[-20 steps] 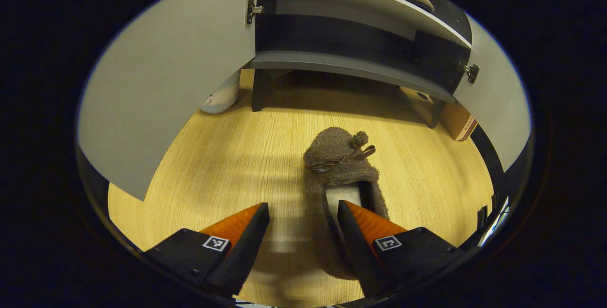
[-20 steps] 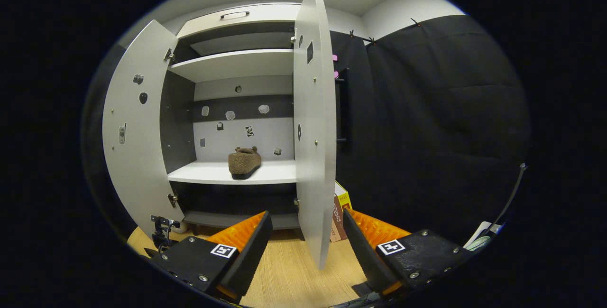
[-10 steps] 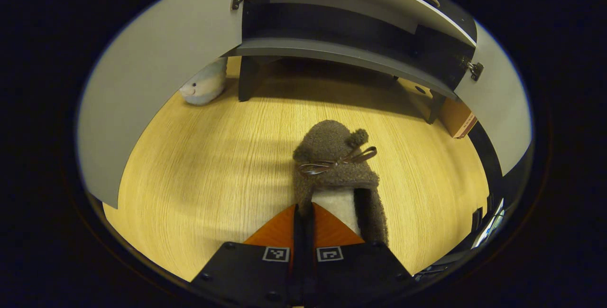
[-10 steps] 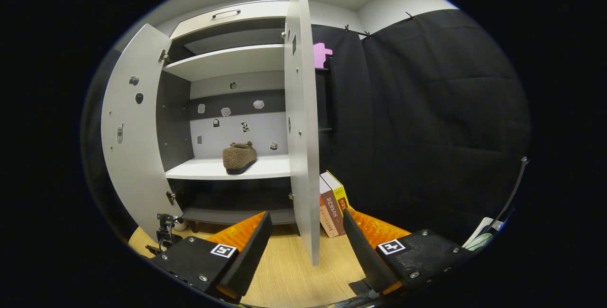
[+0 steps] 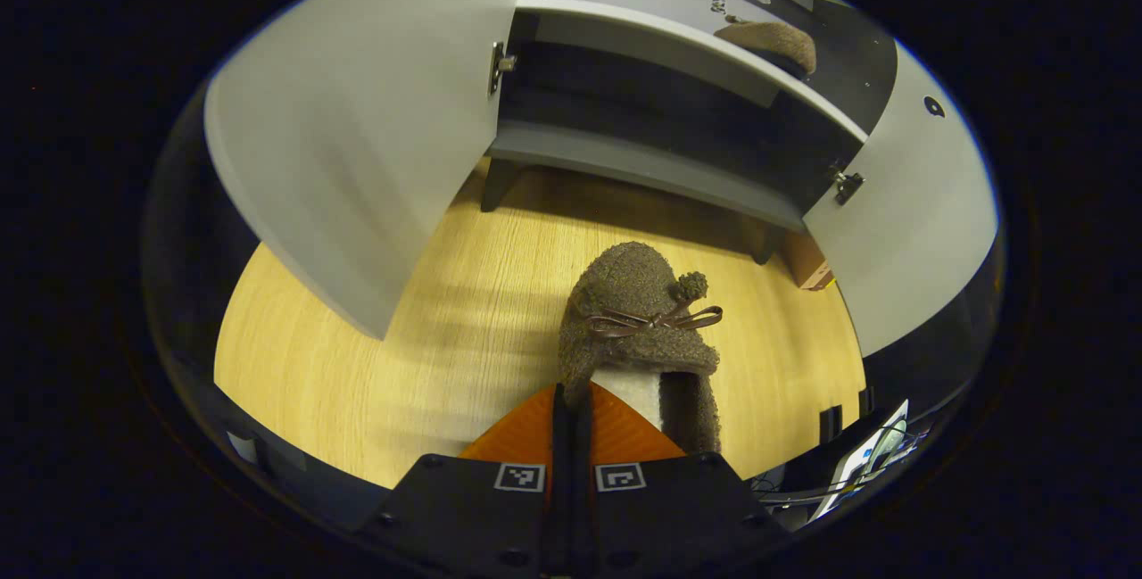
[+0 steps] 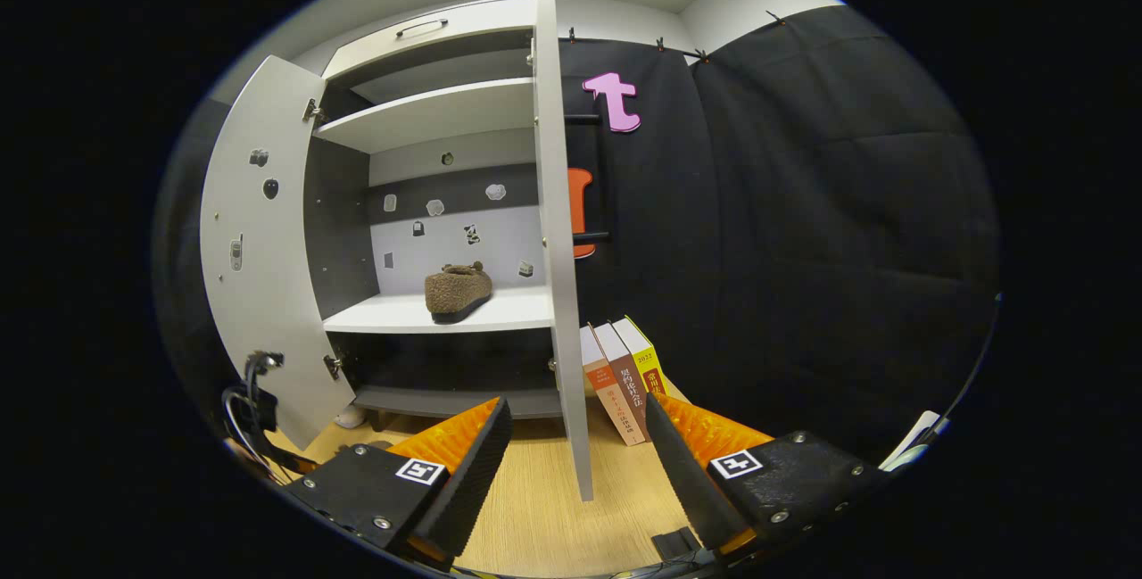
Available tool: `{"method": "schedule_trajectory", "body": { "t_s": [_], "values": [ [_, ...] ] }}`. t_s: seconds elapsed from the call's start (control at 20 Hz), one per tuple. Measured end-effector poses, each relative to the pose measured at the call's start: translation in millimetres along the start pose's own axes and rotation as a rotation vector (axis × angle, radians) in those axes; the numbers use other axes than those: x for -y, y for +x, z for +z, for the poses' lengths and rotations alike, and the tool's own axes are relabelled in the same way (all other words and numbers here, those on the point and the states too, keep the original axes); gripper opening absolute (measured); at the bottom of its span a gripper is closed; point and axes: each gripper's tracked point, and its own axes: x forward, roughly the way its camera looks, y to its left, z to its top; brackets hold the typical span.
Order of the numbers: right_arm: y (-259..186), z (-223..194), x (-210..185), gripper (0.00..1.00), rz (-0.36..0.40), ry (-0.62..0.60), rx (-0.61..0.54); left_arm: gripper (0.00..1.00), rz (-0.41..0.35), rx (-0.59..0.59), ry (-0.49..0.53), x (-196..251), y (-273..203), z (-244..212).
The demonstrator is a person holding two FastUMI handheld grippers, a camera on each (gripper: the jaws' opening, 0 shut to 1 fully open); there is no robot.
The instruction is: Grab one shoe with the right hand and put it into the shoe cabinet, grab the other shoe with the left hand and put it into the shoe cabinet; then close the right door with the right hand and the left door with the left hand.
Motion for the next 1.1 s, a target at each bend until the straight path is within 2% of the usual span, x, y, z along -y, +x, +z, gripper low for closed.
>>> {"method": "schedule_trajectory", "body": {
  "t_s": [0.15, 0.25, 0.5, 0.9, 1.1],
  "values": [
    [5, -4, 13, 0.92, 0.015, 0.007, -0.003, 0.07, 0.022, 0.091, 0.048, 7, -60, 29],
    [11, -5, 20, 0.92, 0.024, 0.015, -0.004, 0.07, 0.012, 0.132, 0.061, 19, -91, 50],
    [20, -9, 46, 0.93, 0.016, 0.034, -0.005, 0.06, -0.025, 0.278, 0.075, 57, -132, 128],
    [29, -10, 88, 0.93, -0.050, 0.050, -0.008, 0.06, 0.026, 0.507, 0.112, 80, -123, 302],
    [32, -9, 103, 0.92, -0.102, 0.060, -0.007, 0.06, 0.041, 0.536, 0.126, 83, -90, 341]
  ]
}}
